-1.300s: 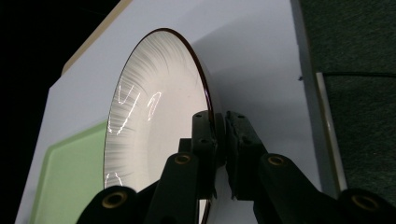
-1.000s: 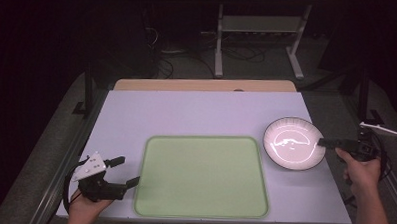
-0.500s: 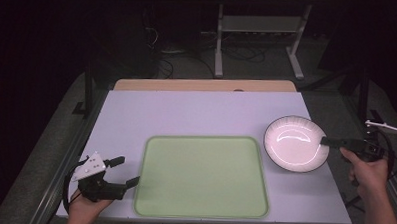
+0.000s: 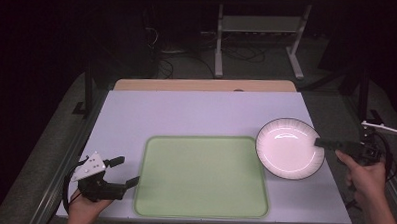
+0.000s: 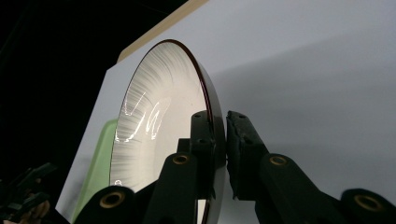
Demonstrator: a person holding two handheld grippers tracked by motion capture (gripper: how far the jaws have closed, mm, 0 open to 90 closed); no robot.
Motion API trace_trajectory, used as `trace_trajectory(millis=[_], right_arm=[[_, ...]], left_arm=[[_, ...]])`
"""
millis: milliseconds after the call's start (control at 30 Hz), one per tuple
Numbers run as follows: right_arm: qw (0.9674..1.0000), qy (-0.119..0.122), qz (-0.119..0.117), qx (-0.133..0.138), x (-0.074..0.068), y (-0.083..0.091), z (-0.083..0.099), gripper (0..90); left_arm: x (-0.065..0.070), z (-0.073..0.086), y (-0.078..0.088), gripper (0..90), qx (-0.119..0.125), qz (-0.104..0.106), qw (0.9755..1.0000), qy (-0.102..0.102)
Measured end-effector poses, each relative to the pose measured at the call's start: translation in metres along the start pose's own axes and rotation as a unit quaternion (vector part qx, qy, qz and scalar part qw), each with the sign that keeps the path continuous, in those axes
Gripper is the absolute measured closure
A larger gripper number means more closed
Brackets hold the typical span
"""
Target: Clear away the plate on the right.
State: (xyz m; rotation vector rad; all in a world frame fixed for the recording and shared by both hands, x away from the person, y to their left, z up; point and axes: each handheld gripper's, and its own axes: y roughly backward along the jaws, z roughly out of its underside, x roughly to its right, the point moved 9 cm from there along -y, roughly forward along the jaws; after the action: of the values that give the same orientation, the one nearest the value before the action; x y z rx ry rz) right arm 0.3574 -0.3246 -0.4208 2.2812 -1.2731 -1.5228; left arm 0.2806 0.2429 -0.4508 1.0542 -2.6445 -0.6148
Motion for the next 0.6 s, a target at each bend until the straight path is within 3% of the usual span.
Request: trace_trajectory(millis=[67,233,300,333,567,600], right_arm=[[1.0,0.0,-0.003,0.0,-0.003,-0.001,0.0,81.1],[0.9994,0.018,-0.029,-0.007,-0.03,-0.01,0.006,81.0],[0.9992,0.021,-0.031,-0.011,-0.033,-0.012,0.007,81.0],[0.9987,0.029,-0.038,-0.02,-0.044,-0.017,0.011,81.0],[0.9966,0.043,-0.058,-0.039,-0.071,-0.029,0.021,80.7],[0.9954,0.051,-0.065,-0.049,-0.081,-0.035,0.026,80.8]], left_arm=[[0.0,0.0,0.0,13.5,0.0,0.0,1.0,0.0],[0.0,0.0,0.0,13.4,0.0,0.001,1.0,0.0],[0.0,0.0,0.0,13.4,0.0,0.001,1.0,-0.001],[0.0,0.0,0.0,13.4,-0.001,0.002,1.0,-0.001],[0.0,0.0,0.0,13.4,0.0,0.001,1.0,-0.001],[0.0,0.001,0.0,13.4,0.0,0.001,1.0,-0.001]])
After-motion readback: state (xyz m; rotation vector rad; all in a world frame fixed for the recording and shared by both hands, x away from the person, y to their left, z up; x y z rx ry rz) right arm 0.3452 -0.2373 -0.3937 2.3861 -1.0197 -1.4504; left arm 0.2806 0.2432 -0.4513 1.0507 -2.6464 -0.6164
